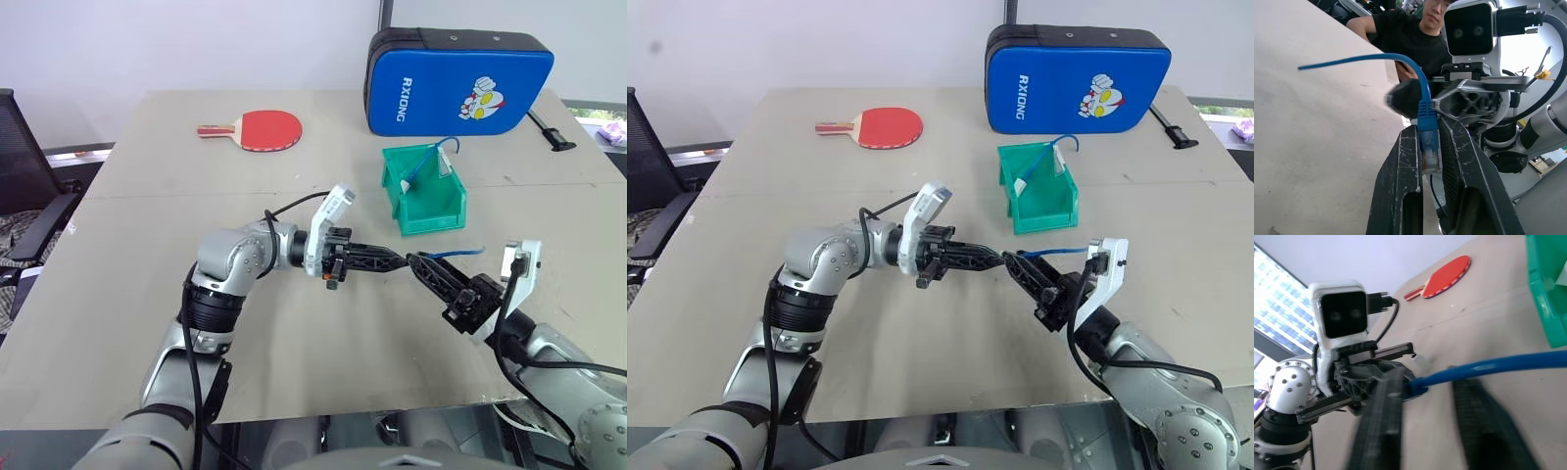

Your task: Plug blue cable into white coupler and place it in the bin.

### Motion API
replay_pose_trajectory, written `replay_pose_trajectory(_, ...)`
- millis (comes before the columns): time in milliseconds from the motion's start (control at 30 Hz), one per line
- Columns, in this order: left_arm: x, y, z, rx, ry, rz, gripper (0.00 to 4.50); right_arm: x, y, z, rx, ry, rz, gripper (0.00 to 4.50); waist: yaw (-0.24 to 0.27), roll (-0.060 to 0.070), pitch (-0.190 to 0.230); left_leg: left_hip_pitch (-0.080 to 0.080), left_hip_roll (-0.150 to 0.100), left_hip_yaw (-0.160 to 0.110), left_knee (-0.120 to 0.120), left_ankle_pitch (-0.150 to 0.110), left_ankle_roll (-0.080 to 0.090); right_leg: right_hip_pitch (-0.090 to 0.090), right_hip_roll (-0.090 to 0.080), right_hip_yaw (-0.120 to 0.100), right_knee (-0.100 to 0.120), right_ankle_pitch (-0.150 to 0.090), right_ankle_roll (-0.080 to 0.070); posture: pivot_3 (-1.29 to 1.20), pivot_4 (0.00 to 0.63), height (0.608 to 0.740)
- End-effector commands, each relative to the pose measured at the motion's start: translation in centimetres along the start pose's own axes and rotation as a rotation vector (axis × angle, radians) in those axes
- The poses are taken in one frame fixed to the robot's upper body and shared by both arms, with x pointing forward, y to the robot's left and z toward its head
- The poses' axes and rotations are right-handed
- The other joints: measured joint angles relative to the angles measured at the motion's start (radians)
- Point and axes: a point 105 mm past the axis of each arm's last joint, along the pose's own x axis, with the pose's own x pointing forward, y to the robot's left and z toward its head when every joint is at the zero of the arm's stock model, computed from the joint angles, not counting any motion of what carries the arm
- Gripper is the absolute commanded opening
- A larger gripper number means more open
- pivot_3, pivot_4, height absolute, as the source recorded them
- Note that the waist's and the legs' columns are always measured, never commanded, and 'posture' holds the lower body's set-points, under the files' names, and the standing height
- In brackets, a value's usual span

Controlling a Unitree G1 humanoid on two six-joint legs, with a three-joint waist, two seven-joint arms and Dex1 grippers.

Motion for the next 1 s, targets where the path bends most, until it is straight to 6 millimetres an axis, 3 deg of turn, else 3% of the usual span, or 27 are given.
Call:
replay_pose_trajectory(33, 0.1, -1.3, 1.1, 0.057, -0.028, -0.051, 0.00, -0.2, 0.1, -0.1, 0.005, 0.000, 0.004, 0.06, 0.001, 0.000, 0.000, 0.000, 0.000, 0.000, 0.000, 0.000, 0.000, 0.000, 0.000, 0.000, 0.000, 0.000, 0.000, 0.00, 0.150, 0.731)
replay_pose_trajectory(167, -0.1, -0.7, 1.2, 0.081, -0.038, -0.013, 0.00, -0.3, 0.1, -0.4, 0.011, 0.004, 0.009, 0.06, 0.001, 0.000, 0.000, 0.000, 0.000, 0.000, 0.000, 0.000, 0.000, 0.000, 0.000, 0.000, 0.000, 0.000, 0.000, 0.00, 0.150, 0.731)
replay_pose_trajectory(200, -0.2, -0.6, 1.1, 0.090, -0.033, -0.007, 1.05, -0.4, 0.1, -0.3, 0.012, 0.000, 0.009, 0.00, 0.000, 0.000, 0.000, 0.000, 0.000, 0.000, 0.000, 0.000, 0.000, 0.000, 0.000, 0.000, 0.000, 0.000, 0.000, 0.00, 0.150, 0.731)
replay_pose_trajectory(333, -1.9, 0.7, 1.1, 0.199, -0.042, 0.153, 2.87, -0.5, -0.6, 0.1, 0.009, -0.024, -0.010, 0.00, -0.002, 0.000, 0.000, 0.000, 0.000, 0.001, 0.000, 0.000, 0.000, 0.000, 0.000, 0.001, 0.000, 0.000, 0.000, 0.00, 0.150, 0.731)
replay_pose_trajectory(400, -3.6, 1.4, 1.5, 0.259, -0.067, 0.264, 4.03, -0.6, -1.2, 0.2, 0.004, -0.032, -0.029, 0.00, -0.002, 0.000, 0.000, 0.000, 0.000, 0.001, 0.000, 0.000, 0.000, 0.000, 0.000, 0.001, 0.000, 0.000, 0.000, 0.00, 0.150, 0.731)
replay_pose_trajectory(433, -4.8, 2.0, 1.8, 0.307, -0.082, 0.346, 4.29, -0.7, -1.5, 0.3, 0.003, -0.038, -0.036, 0.00, -0.002, 0.000, 0.000, 0.000, 0.001, 0.000, 0.000, 0.000, 0.000, 0.000, 0.000, 0.001, 0.000, 0.000, 0.000, 0.00, 0.150, 0.731)
replay_pose_trajectory(600, -11.7, 5.1, 2.7, 0.512, -0.090, 0.758, 4.29, -0.6, -3.0, 0.4, -0.003, -0.052, -0.070, 0.00, 0.002, 0.000, 0.000, 0.001, 0.001, 0.001, 0.000, 0.000, 0.000, 0.000, 0.000, 0.000, 0.000, 0.000, 0.000, 0.00, 0.150, 0.731)
replay_pose_trajectory(700, -15.5, 6.7, 2.2, 0.569, -0.061, 0.961, 4.29, -0.2, -3.4, 0.2, -0.006, -0.049, -0.067, 0.00, 0.004, 0.000, 0.000, 0.001, 0.000, 0.001, 0.000, 0.000, 0.000, 0.000, -0.001, 0.000, 0.000, 0.000, 0.000, 0.00, 0.150, 0.731)
replay_pose_trajectory(1000, -16.5, 7.8, -0.8, 0.515, 0.012, 0.972, 4.29, 0.2, -3.5, 0.0, -0.023, -0.034, -0.053, 0.00, 0.017, 0.000, 0.000, -0.002, 0.000, 0.001, 0.000, 0.000, 0.000, 0.000, -0.003, -0.001, -0.001, 0.002, 0.001, 0.00, 0.150, 0.731)
